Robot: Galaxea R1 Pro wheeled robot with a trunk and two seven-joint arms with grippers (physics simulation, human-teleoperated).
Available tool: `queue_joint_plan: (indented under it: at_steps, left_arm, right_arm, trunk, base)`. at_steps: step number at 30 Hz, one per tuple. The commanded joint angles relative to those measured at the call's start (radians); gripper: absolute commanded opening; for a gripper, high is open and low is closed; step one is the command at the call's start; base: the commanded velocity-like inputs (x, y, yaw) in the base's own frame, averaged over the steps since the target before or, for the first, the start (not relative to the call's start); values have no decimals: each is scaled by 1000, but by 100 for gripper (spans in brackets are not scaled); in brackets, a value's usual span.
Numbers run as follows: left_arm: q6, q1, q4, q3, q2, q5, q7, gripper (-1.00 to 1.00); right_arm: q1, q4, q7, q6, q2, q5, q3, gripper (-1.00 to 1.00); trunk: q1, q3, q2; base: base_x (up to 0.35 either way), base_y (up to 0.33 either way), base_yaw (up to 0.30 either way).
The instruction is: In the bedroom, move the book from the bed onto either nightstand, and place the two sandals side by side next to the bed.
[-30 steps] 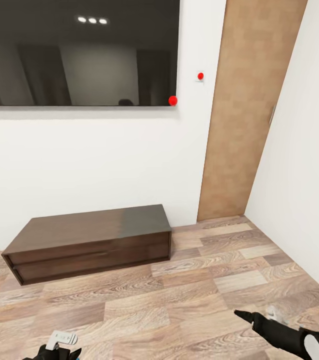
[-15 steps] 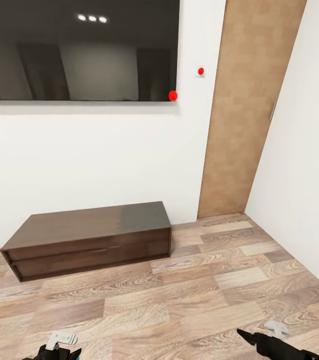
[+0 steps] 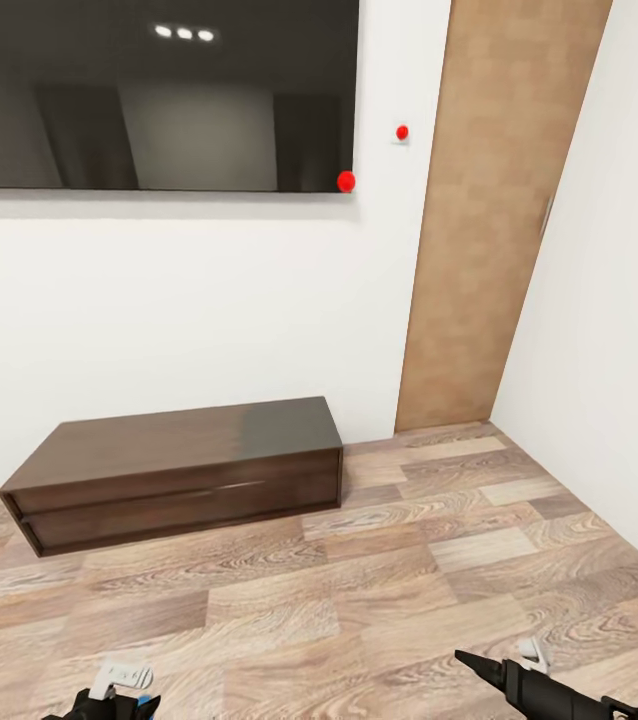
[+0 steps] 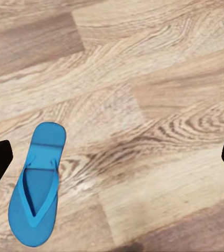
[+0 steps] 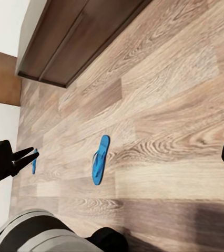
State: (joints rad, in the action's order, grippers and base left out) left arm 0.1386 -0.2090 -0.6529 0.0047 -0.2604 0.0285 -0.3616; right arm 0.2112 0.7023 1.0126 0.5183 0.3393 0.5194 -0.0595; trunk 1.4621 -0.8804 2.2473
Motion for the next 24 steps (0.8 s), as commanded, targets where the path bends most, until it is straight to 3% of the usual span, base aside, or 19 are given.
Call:
queue_joint_plan:
  at_steps: [1,9,18,21,24]
  left_arm:
    - [8,0,-2,1,-1,3,-3,100]
    - [7,0,-2,4,3,4,-2,100]
    - [7,0,-2,57,-5,2,-2,100]
    - [6,0,-2,65,-24,2,-3,100]
    - [5,0,0,76,-73,6,-9,100]
  right_arm:
    - [0,0,1,8,0,6,0,100]
    - [0,-7,-1,6,-2,5,0,100]
    - [0,-7,-3,6,-2,5,0,100]
    - [0,-7,-2,6,-2,5,0,100]
    - [0,-7,-2,6,-2,5,0,100]
  trunk:
    - [4,-4,8]
    - [34,-29,64]
    - [69,-57,127]
    - [80,-67,148]
    - [80,-67,148]
  base:
    - [0,0,0]
    - [0,0,0]
    - [0,0,0]
    - [0,0,0]
    - [0,0,0]
